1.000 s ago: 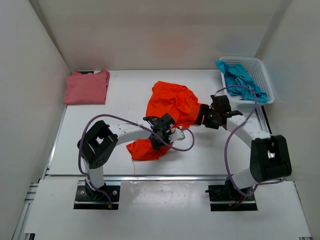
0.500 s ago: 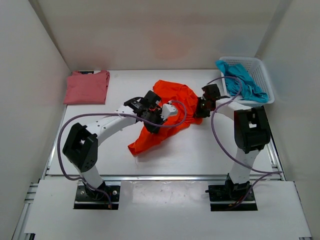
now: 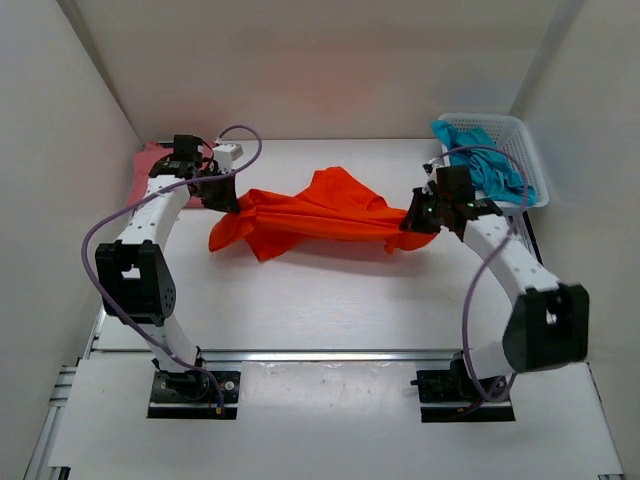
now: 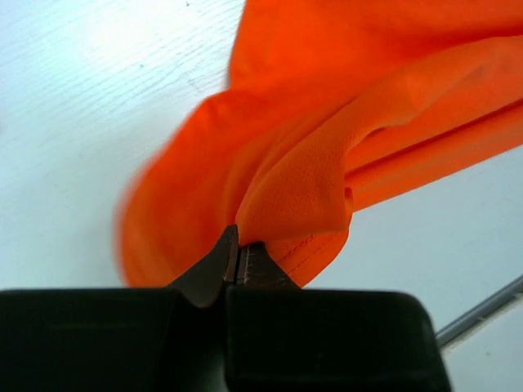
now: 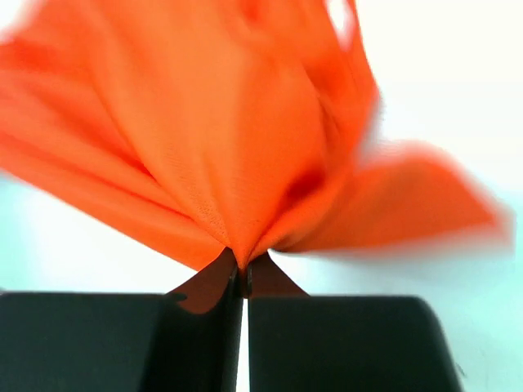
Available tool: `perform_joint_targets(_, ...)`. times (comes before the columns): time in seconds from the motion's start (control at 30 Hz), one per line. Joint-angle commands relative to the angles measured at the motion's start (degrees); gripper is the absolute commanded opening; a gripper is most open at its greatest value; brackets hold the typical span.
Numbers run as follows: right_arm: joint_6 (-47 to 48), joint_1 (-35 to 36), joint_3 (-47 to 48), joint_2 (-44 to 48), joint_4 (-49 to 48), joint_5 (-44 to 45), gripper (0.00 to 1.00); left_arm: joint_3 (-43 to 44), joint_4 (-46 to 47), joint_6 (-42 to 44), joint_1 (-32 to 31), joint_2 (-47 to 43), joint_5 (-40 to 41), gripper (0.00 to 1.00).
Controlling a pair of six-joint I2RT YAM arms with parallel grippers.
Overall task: Fold and stack the t-shirts
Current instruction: Move the tshirt to the center of the board
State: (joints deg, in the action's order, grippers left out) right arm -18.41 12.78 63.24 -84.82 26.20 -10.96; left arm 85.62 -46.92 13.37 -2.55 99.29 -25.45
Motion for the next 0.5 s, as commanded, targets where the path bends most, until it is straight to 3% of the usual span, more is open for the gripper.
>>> perform_joint_targets(0.0,1.7,-0.3,-1.4,9.3,5.4,0.1,0.0,1.0,-1.5,-1.1,1.1,-5.1,-2.9,0.0)
perform_joint_targets(0.13,0.0,1.8,-2.0,13.4,7.1,0.6,0.0,0.2,-0.5,-2.5,4.5,-6.6,-3.0,0.0)
perform_joint_targets(0.3,0.3,2.3,0.8,8.7,4.4,-3.9,0.0,5.5,-0.3,-3.5,4.1,-3.2,-2.9,0.03)
perform_joint_targets(0.4,1.5,0.2,3.3,2.4,1.2,-5.7,0.0,8.6,2.8,-4.9,3.3,0.6,-1.4,0.08)
perform_joint_targets(0.47,2.7,-2.0,6.3,-2.7,0.6,-5.6,0.0,11.9,5.2,-6.1,3.3,6.5,1.3,0.23)
